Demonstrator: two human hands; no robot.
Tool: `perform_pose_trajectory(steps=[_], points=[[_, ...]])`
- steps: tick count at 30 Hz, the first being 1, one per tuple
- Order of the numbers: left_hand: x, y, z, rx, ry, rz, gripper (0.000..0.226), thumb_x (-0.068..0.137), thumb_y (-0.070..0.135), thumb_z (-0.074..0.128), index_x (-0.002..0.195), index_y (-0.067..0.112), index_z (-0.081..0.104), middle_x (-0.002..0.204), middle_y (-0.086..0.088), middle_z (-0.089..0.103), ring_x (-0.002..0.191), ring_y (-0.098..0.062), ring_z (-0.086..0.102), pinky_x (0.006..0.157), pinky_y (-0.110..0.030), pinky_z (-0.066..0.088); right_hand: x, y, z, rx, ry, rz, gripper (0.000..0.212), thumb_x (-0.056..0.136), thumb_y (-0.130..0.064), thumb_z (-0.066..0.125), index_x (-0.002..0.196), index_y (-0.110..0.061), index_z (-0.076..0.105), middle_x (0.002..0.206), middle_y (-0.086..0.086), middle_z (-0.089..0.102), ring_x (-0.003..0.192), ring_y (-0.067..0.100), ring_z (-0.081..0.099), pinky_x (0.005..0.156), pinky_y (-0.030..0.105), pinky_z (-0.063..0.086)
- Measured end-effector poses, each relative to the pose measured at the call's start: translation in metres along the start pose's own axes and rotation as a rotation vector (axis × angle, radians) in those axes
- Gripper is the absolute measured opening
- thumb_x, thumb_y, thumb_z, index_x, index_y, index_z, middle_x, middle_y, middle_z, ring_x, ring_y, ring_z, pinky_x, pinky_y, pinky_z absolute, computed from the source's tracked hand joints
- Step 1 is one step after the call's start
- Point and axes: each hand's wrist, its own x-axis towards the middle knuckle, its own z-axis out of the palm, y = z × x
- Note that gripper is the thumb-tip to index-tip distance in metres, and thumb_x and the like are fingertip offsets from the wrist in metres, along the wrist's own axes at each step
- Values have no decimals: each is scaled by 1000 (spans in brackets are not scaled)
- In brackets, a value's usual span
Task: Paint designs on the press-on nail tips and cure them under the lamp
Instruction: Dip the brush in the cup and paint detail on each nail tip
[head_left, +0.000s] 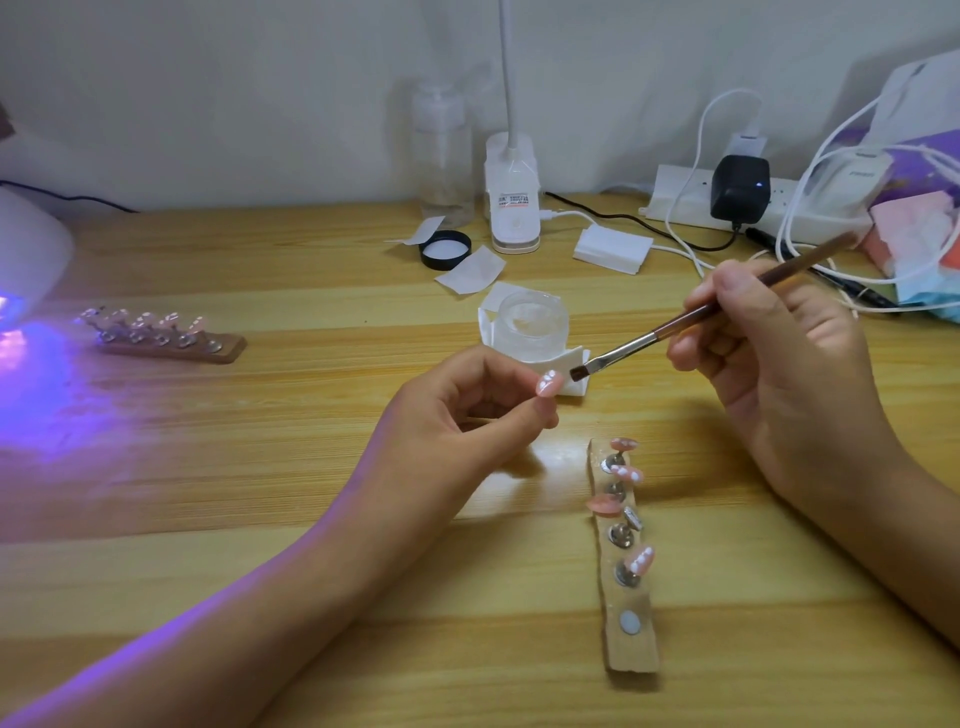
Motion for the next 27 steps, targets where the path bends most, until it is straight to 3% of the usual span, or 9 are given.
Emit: perform_pose_trajectory(steps=[8,15,20,27], points=[[1,-2,-1,33,-12,8,4,80,29,72,78,31,69,83,4,74,74,-5,63,72,-30,52,-4,-1,5,-6,-35,29,20,81,-38,65,80,-19,69,66,0,69,62,11,67,63,20,54],[1,-1,-1,21,-11,20,5,81,32,73,78,31,69,81,4,74,74,-3,64,68,-15,49,-1,4,1,-75,57,70,29,80,-44,68,84,-16,68,68,5,71,65,14,67,63,20,53],[0,0,-1,15,-12,17,8,81,34,74,78,29,69,81,3,74,73,-3,63,68,-14,49,2,3,-1,-1,80,79,21,77,-44,70,75,-24,73,66,2,70,62,12,66,61,19,52],[1,-2,-1,19,-25,18,7,81,26,71,77,32,69,83,3,75,76,-5,65,72,-20,51,-1,3,2,-9,-34,70,19,82,-41,67,80,-23,71,68,2,71,63,13,68,62,20,53]])
